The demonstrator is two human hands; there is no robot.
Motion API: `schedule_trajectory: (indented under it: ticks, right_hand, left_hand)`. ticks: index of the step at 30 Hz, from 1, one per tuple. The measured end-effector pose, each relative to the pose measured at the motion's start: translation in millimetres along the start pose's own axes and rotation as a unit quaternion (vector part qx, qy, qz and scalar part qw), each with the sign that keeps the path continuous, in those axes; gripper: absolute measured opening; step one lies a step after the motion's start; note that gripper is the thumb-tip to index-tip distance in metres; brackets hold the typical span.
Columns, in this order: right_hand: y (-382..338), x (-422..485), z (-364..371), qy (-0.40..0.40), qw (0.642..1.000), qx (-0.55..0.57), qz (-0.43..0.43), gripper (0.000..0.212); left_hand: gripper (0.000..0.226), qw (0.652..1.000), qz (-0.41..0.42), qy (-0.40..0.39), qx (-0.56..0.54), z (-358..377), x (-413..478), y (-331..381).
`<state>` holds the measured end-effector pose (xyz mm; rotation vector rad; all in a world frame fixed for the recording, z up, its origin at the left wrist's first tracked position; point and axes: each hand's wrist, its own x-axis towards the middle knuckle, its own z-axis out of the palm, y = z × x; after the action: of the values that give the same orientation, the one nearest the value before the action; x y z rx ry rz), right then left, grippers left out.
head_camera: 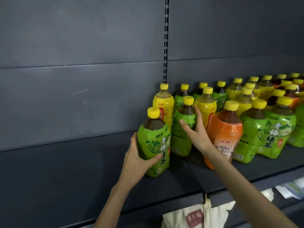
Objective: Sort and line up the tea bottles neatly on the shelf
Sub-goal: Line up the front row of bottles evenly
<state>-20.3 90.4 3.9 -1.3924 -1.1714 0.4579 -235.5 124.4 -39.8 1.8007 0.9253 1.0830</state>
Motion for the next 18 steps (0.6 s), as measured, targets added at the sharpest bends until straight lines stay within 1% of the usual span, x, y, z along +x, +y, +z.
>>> schedule_trajectory:
  ticks: [2,4,9,11,15,18]
  right_hand:
    - [3.9,-0.2,2.3,0.026,1.000,-0.005,-0.001,0.077]
    - [4.3,-1.9,5.3,0.049,0.999,-0.021,-0.004,0.077]
    - [11.8,-11.6,20.0,0.118,0.987,-0.106,-0.002,0.097]
    - [17.6,-18.7,21.7,0.116,0.986,-0.119,-0.003,0.101]
    - [28.8,-33.0,30.1,0.079,0.993,-0.090,-0.018,0.116]
    - [40.1,-30.2,35.7,0.098,0.992,-0.079,-0.022,0.117]
  left_hand:
    - [0.089,1.000,-0.001,0.002,-0.008,-13.5,0.6,-3.4]
    - [0.093,1.000,-0.001,0.015,-0.010,-25.4,0.5,-6.2]
    - [0.101,0.999,-0.013,0.036,-0.008,-47.7,7.0,-18.7]
    - [0.104,0.999,-0.021,0.043,0.000,-49.5,10.1,-23.0]
    - [0.115,0.998,-0.043,0.050,0.024,-40.4,14.3,-29.2]
    - [0.114,0.996,-0.054,0.059,0.032,-34.2,14.5,-33.5]
